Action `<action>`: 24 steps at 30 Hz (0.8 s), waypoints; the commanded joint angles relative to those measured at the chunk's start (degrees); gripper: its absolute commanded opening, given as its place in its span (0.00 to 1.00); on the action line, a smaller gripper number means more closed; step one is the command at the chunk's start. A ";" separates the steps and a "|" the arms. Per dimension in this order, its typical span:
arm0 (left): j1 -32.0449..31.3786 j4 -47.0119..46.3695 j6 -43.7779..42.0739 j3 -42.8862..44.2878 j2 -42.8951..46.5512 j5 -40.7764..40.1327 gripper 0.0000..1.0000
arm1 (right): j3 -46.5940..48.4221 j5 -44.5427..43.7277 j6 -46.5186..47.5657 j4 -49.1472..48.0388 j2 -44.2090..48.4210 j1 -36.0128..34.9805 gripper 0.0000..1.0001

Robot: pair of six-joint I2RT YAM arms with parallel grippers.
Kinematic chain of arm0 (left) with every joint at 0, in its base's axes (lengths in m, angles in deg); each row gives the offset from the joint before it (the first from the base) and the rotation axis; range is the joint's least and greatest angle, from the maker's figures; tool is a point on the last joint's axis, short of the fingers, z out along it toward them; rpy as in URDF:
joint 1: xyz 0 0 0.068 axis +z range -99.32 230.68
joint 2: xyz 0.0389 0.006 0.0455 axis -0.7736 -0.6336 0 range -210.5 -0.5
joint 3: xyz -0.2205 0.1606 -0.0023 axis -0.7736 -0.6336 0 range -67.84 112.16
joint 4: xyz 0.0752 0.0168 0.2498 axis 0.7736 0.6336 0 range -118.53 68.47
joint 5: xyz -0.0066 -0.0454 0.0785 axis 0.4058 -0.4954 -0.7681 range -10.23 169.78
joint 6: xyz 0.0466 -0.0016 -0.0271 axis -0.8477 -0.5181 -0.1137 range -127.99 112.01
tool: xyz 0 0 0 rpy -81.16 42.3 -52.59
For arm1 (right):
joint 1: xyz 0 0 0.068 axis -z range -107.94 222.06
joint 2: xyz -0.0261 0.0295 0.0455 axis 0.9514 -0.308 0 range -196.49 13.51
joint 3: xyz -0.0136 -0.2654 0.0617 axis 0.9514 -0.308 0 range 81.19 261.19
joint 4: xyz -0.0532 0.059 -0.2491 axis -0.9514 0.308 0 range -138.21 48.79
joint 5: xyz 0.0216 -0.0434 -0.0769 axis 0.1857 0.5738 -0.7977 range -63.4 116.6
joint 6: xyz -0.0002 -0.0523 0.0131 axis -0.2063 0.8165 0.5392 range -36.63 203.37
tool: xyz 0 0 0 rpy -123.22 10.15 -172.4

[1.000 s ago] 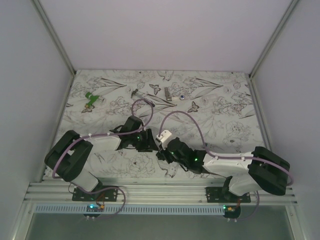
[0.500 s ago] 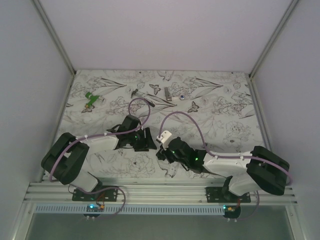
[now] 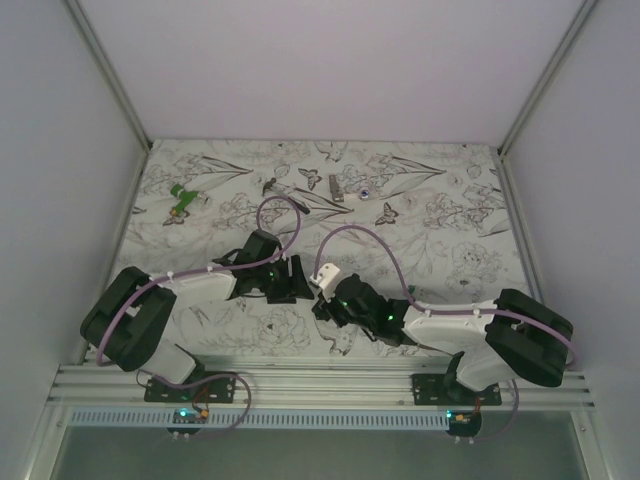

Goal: Snap on the fuse box
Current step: Adjust the fuse box base at the center of the board.

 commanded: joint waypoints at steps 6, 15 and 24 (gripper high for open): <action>0.42 2.95 -1.18 0.34 0.56 -0.89 0.65 | 2.39 2.18 4.23 0.09 -0.35 0.42 0.00; 0.42 3.55 -1.36 0.53 0.82 -0.92 0.65 | 4.69 4.47 7.97 2.72 -1.59 0.63 0.00; 0.42 4.35 -1.22 0.51 1.76 -1.67 0.65 | 4.36 5.09 6.80 2.86 -3.50 0.97 0.00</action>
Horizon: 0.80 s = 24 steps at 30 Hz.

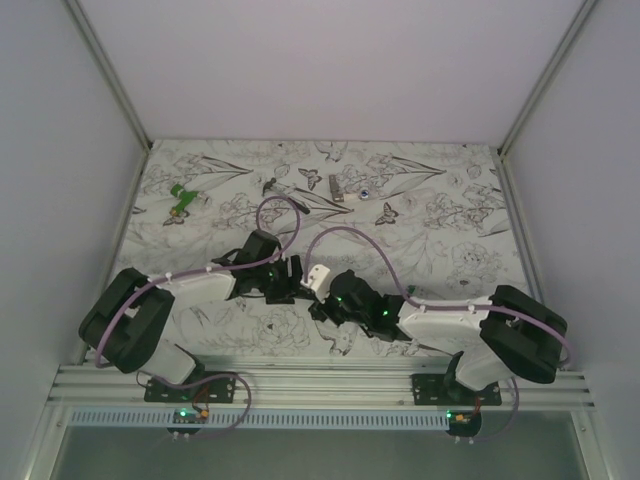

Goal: Snap on the fuse box
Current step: Adjust the fuse box base at the center of the board.

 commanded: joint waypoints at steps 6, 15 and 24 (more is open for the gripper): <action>0.74 4.28 -0.89 -0.08 2.16 -2.72 0.65 | 1.02 0.08 -2.49 -0.22 -3.96 0.52 0.00; 3.12 6.31 0.18 -2.16 6.48 -6.09 0.65 | 3.73 -7.98 -9.01 2.17 -6.37 0.51 0.00; 5.07 8.39 -0.18 -4.19 12.09 -8.21 0.66 | 11.13 -18.89 -18.63 7.87 -13.29 0.52 0.00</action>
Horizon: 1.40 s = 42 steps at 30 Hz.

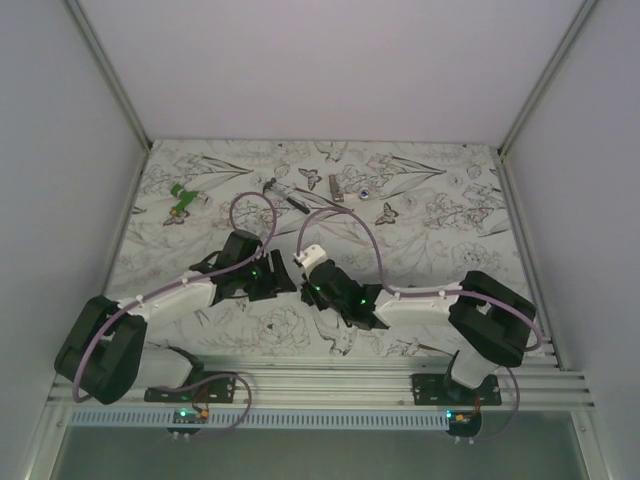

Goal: Snap on the fuse box
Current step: Adjust the fuse box base at the center of the board.

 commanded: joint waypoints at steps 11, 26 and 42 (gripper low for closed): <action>0.26 2.96 -1.22 -2.12 5.18 -0.87 0.59 | 9.02 -10.93 -16.03 15.55 -5.01 -0.06 0.00; -4.03 -2.01 0.92 -3.26 3.26 -2.74 0.51 | 13.46 -16.78 -21.00 21.72 -8.25 -2.37 0.00; -4.53 -3.96 0.31 -0.37 -2.36 -5.51 0.47 | 11.83 -14.50 -15.94 19.01 -5.47 -2.60 0.02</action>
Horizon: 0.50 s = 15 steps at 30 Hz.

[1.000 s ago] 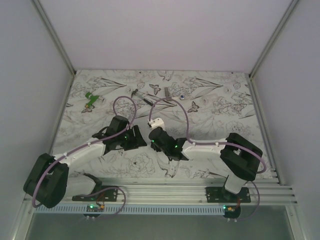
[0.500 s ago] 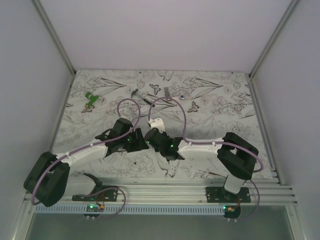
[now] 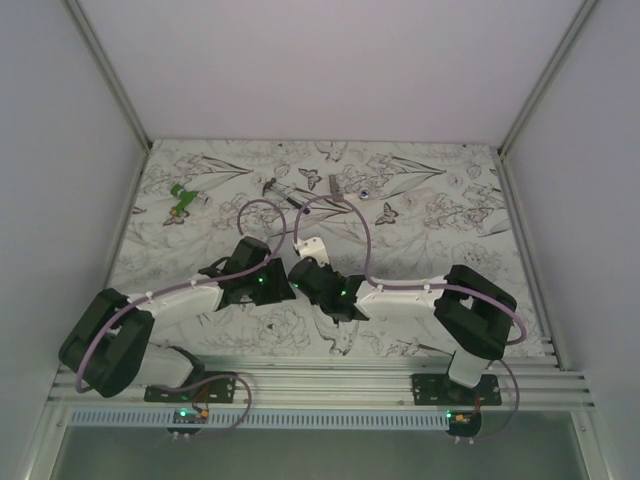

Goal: Snap on the fuse box
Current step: Adjust the fuse box base at the center of the board.

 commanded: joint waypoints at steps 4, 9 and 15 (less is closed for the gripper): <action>-1.06 -3.04 0.26 2.69 -2.95 -0.91 0.47 | -0.15 -0.43 0.58 1.33 1.21 -0.30 0.03; -1.25 -4.81 1.51 4.16 -6.64 -0.42 0.45 | 1.05 0.78 -0.02 1.00 0.80 -0.22 0.07; -1.25 -5.24 1.72 5.34 -9.17 -1.28 0.43 | 0.70 1.69 0.51 0.81 2.73 0.40 0.20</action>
